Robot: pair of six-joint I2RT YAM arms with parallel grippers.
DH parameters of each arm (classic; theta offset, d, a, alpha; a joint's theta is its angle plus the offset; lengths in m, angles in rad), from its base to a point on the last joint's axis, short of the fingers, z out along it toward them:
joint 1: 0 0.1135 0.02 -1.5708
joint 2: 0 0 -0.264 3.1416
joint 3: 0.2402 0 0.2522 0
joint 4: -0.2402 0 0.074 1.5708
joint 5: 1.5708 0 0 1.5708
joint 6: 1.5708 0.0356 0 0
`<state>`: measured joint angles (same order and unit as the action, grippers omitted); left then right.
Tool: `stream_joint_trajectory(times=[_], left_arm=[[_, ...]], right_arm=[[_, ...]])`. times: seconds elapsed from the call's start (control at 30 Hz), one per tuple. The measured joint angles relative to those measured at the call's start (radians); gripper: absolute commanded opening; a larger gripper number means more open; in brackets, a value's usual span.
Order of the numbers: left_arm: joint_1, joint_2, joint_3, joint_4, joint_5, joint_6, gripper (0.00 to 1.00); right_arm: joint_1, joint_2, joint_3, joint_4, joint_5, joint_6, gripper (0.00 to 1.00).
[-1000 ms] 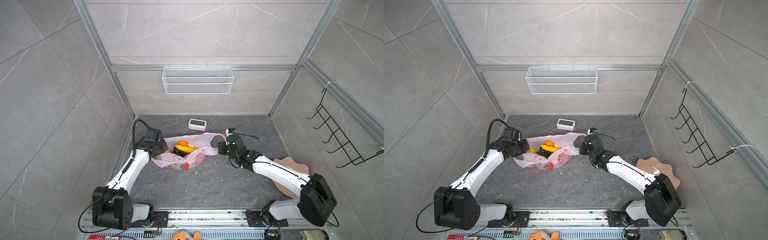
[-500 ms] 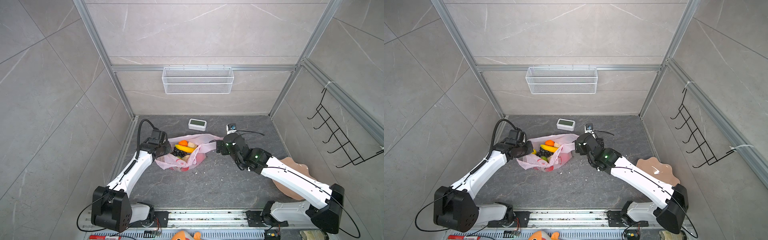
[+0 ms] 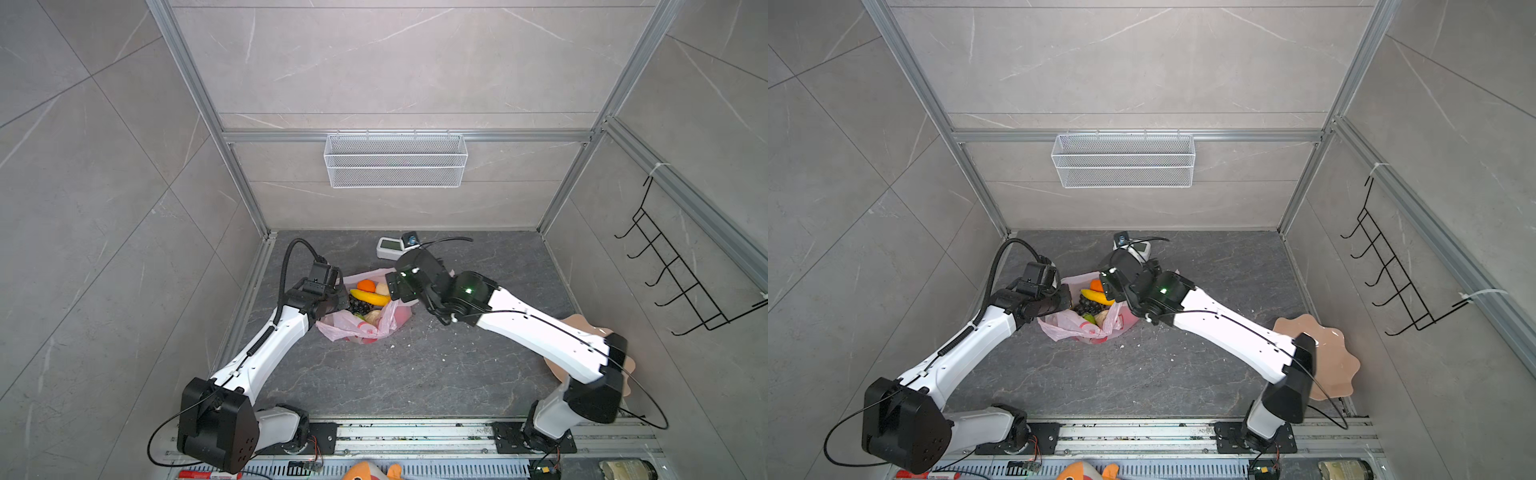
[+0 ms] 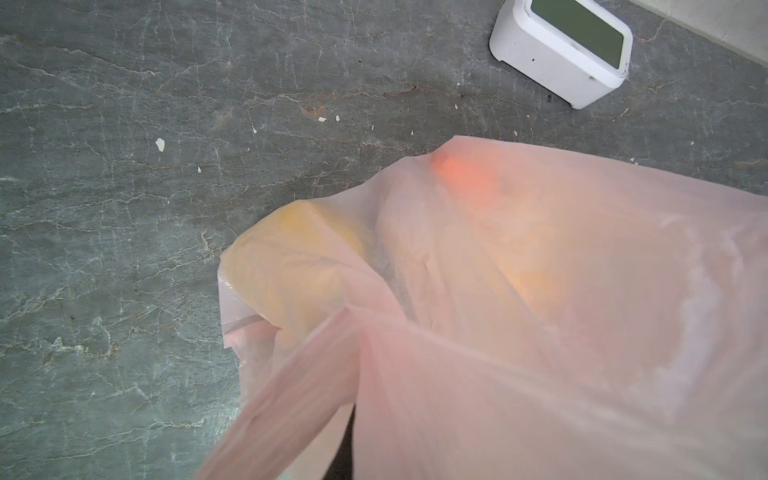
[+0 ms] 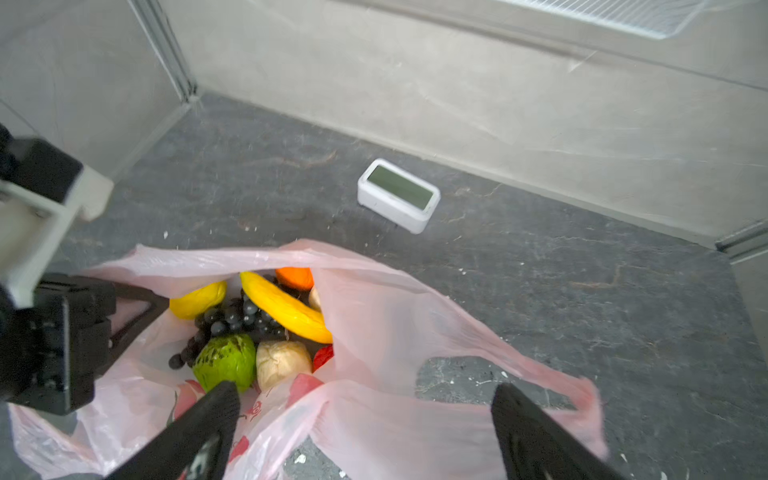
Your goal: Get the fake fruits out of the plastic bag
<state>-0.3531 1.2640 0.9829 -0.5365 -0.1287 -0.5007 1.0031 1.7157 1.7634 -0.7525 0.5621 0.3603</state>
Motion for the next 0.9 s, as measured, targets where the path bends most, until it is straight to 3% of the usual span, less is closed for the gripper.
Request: stream_joint_trajectory(times=[0.27, 0.63, 0.73, 0.9], left_arm=[[-0.001, -0.037, -0.034, 0.014, 0.002, 0.000, 0.05], [-0.001, -0.044, -0.045, 0.021, 0.001, -0.001, 0.05], [-0.001, -0.044, -0.045, 0.023, -0.002, -0.006, 0.05], [-0.001, -0.044, -0.045, 0.022, -0.025, -0.024, 0.05]], right_arm=[[-0.015, 0.275, 0.200, -0.116, -0.032, -0.025, 0.95], [-0.087, 0.374, 0.216, -0.183, -0.031, -0.020, 0.86], [-0.104, 0.400, 0.211, -0.189, -0.042, -0.013, 0.74], [-0.127, 0.407, 0.159, -0.159, -0.101, -0.003, 0.30]])
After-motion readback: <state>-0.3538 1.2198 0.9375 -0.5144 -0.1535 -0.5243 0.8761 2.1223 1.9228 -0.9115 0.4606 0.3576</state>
